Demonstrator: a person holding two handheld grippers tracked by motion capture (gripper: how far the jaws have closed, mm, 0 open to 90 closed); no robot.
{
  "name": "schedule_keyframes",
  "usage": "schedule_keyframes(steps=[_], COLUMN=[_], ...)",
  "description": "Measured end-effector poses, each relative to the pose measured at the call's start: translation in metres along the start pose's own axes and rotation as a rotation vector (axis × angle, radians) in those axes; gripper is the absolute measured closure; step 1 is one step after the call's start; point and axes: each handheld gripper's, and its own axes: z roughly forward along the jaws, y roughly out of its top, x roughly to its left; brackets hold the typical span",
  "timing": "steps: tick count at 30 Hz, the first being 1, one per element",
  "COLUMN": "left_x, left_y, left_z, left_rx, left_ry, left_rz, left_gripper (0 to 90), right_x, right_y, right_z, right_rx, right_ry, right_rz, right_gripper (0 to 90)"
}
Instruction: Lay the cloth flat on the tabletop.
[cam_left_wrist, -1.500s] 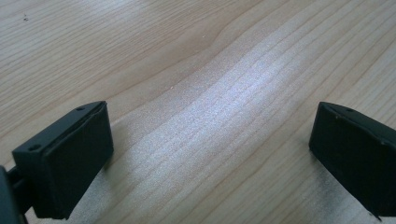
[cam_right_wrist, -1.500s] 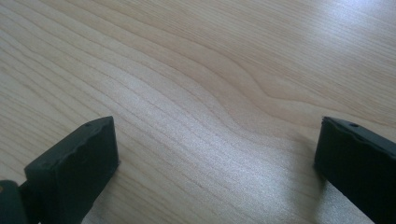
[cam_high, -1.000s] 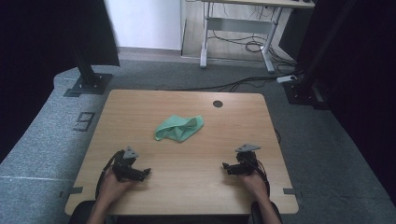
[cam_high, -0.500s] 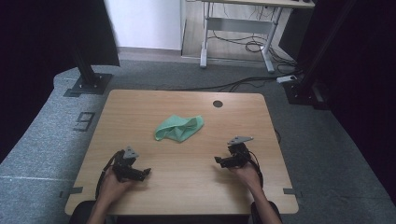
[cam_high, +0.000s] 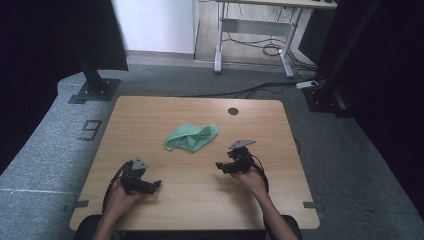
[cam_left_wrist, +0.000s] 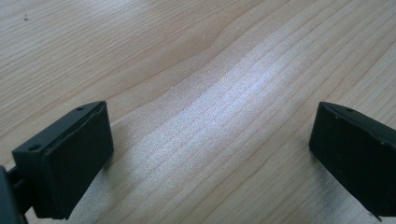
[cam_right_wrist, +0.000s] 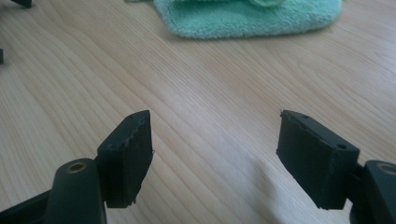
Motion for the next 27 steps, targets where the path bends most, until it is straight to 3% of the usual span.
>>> schedule_keyframes(steps=[15,27], left_x=[0.0,0.0], left_y=[0.0,0.0], left_z=[0.0,0.0], left_rx=[-0.002,-0.002], left_ry=[0.0,0.0], left_rz=[-0.003,-0.003], left_gripper=[0.0,0.0], right_x=[0.009,0.015], right_y=[0.025,0.04], right_z=[0.021,0.041], right_rx=[-0.017,0.021], right_ry=[0.039,0.035], right_rz=[0.001,-0.042], right_gripper=[33.2,37.0])
